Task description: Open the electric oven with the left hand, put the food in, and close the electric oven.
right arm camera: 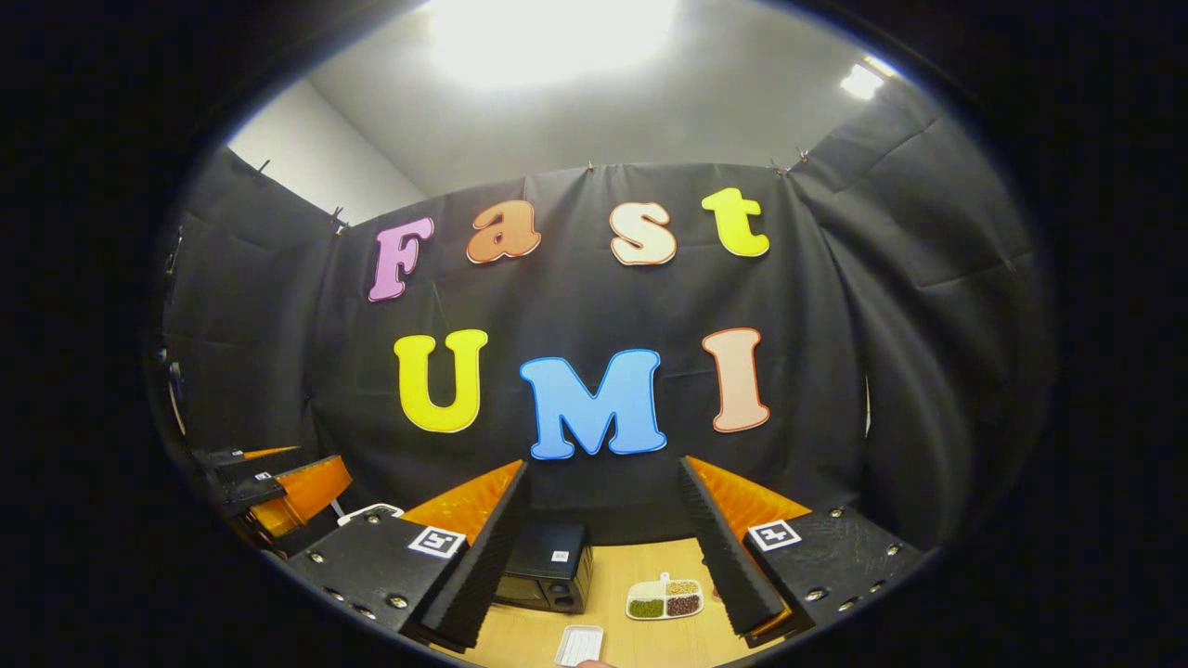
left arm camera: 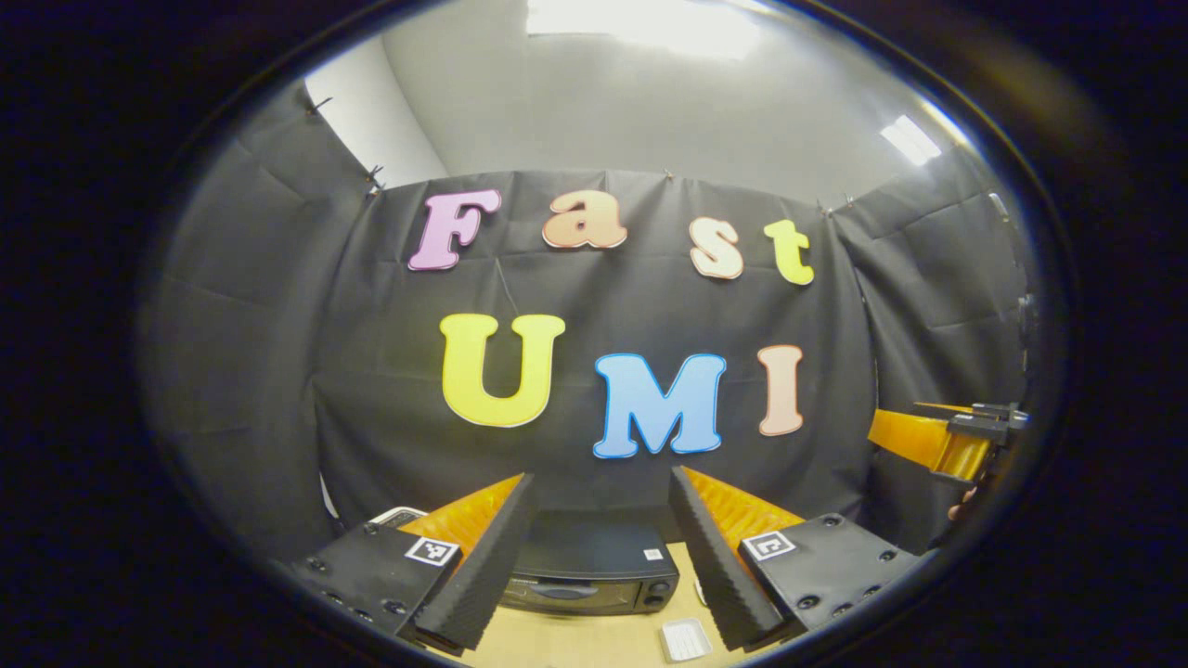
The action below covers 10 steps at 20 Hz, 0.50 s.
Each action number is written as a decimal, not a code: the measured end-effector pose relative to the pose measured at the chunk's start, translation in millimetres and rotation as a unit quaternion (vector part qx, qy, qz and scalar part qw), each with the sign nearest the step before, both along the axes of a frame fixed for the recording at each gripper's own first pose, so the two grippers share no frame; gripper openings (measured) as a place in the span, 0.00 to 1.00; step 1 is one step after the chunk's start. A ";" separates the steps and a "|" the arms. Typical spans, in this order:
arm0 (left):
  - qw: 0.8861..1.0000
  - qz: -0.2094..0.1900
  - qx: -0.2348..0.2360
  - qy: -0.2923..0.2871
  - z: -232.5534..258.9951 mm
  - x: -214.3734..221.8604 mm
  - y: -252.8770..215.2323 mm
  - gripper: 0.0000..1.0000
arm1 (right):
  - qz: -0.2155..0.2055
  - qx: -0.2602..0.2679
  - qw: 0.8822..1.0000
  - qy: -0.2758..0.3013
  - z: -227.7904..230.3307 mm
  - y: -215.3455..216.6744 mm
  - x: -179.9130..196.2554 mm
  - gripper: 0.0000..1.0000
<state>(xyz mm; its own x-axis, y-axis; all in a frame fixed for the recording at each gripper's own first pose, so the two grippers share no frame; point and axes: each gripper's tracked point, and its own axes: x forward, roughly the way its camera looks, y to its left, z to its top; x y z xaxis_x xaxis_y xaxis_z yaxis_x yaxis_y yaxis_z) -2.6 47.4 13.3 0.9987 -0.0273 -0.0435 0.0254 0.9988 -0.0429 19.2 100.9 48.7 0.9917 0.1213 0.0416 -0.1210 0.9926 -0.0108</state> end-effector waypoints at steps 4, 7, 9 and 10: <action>1.000 -0.012 -0.015 -0.012 4.3 -10.4 5.7 1.00 | 0.000 0.005 1.000 0.006 -1.4 7.4 -11.6 0.95; 1.000 -0.023 -0.011 -0.009 2.4 -16.5 9.2 1.00 | -0.002 0.018 1.000 0.013 -0.4 10.5 -18.1 0.95; 1.000 -0.028 -0.010 -0.001 -4.1 -23.0 12.6 0.95 | -0.012 0.014 1.000 0.011 -1.2 10.3 -23.3 0.95; 0.999 -0.030 -0.016 0.000 -5.7 -26.3 14.1 0.95 | -0.014 0.012 1.000 0.010 -1.6 12.5 -25.4 0.95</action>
<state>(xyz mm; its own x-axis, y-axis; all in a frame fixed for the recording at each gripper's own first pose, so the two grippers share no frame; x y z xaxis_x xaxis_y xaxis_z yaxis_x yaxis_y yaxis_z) -28.9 61.5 7.6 0.9952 -0.0882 -0.0416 0.0850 0.9936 -0.0746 -6.2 113.4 47.0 0.9955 0.0921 0.0238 -0.0925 0.9956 0.0149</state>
